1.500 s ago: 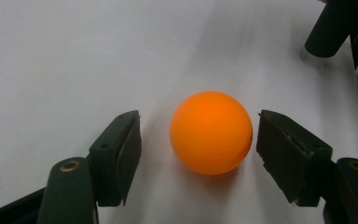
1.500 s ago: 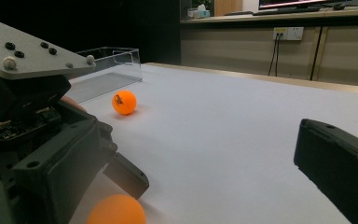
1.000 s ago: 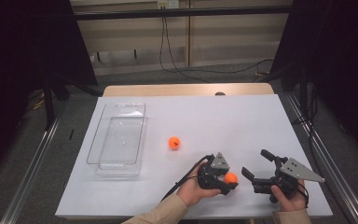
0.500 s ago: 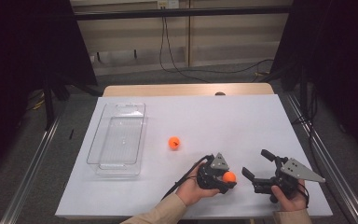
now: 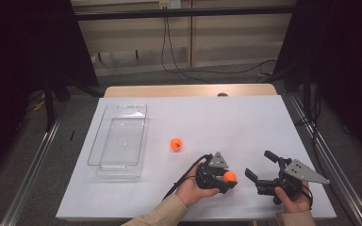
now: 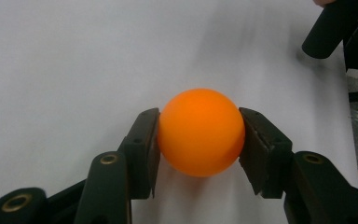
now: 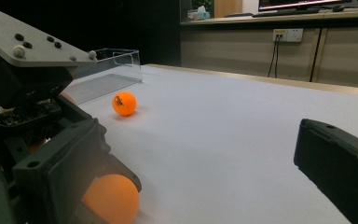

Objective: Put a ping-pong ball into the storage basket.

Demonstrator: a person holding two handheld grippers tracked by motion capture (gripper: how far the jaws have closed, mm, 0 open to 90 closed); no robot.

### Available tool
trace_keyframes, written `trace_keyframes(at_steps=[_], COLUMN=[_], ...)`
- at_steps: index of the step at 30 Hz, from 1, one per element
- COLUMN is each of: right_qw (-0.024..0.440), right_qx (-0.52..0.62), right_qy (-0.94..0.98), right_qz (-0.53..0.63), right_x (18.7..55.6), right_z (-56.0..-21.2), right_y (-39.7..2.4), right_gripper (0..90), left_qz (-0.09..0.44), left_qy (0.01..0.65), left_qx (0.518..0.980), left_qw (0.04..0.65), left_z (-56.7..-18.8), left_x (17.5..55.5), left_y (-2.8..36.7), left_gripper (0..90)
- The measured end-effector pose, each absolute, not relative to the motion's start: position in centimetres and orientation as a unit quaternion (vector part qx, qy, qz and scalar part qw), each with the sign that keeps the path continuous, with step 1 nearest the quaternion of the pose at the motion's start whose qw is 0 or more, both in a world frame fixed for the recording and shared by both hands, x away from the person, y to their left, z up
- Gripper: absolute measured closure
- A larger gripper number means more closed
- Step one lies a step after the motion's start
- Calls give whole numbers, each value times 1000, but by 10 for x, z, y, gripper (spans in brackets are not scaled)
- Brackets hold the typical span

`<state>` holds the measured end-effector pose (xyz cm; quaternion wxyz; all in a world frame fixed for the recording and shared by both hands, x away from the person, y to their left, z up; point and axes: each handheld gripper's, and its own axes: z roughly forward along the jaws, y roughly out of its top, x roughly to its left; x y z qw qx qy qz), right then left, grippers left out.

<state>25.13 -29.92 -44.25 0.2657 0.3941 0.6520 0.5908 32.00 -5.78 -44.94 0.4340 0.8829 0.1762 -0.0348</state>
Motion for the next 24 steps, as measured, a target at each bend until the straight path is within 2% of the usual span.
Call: trace_keyframes(at_steps=[24], right_qw=[266], right_qx=[392], right_qy=[654], right_qz=[589], right_x=[252], right_z=[-443], right_y=[-298], right_gripper=[7], left_qz=[-30], left_qy=[189], left_qx=[875], left_qw=[445], left_z=[-435], left_x=[322], left_y=[-35], left_gripper=[509])
